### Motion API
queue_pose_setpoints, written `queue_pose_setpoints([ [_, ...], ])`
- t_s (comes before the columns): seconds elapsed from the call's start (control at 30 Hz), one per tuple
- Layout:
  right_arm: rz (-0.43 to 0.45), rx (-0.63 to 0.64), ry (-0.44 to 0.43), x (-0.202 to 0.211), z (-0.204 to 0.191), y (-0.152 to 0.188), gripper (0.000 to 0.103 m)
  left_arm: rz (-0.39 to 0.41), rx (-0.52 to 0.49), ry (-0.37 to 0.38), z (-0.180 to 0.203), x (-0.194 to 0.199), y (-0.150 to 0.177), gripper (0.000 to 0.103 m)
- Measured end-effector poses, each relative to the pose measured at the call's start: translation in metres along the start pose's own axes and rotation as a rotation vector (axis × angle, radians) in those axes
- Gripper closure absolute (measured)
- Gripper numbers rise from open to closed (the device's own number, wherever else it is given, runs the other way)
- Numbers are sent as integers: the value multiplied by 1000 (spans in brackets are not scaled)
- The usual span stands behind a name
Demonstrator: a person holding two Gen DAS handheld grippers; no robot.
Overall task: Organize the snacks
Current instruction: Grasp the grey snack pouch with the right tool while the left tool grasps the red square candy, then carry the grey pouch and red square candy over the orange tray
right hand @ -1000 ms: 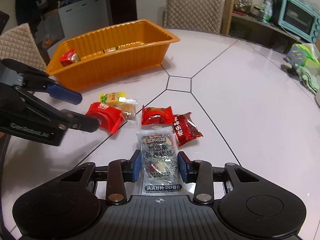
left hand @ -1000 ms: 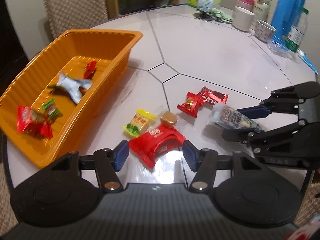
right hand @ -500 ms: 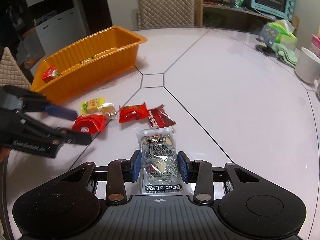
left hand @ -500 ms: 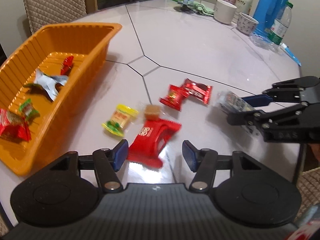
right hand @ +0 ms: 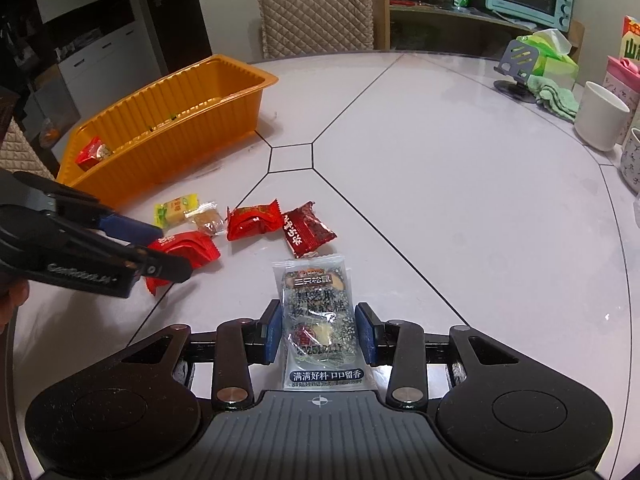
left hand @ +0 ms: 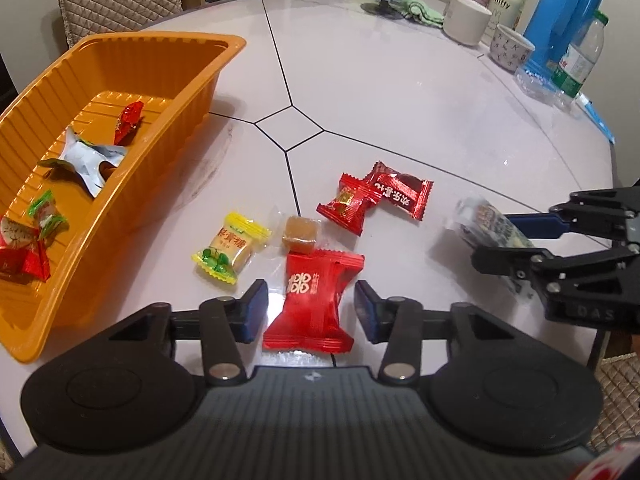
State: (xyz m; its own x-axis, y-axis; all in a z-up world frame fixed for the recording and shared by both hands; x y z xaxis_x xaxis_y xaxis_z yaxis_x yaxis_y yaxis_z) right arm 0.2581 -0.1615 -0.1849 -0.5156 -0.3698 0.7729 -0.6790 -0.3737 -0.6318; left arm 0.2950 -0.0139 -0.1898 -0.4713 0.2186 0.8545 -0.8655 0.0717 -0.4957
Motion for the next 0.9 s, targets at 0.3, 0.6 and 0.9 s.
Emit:
queue_pose_setpoints([
  [0.3, -4, -17, 4, 3, 3, 5, 64, -15, 7, -29, 5, -3, 1, 76],
  [0.6, 1, -5, -9, 8, -2, 5, 64, -16, 16, -44, 8, 4, 9, 79],
  [0.9, 16, 32, -37, 16, -16, 3, 64, 9, 51, -49, 7, 28, 24, 79],
])
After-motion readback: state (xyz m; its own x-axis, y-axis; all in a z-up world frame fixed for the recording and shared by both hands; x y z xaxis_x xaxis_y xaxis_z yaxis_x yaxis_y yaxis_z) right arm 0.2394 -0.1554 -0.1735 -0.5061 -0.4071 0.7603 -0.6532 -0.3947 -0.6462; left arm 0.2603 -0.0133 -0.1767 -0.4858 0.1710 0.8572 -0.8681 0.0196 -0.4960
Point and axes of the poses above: each gripper's, at about its wrist camera, not at the fingertips, and x roughly against the way its jaws point, z to its right, y to its underside, the point moved 5 cm from there along -x, roughly the way its jaws point, and after that the axes turned 7 degrees about x, right-handed, at the moved point
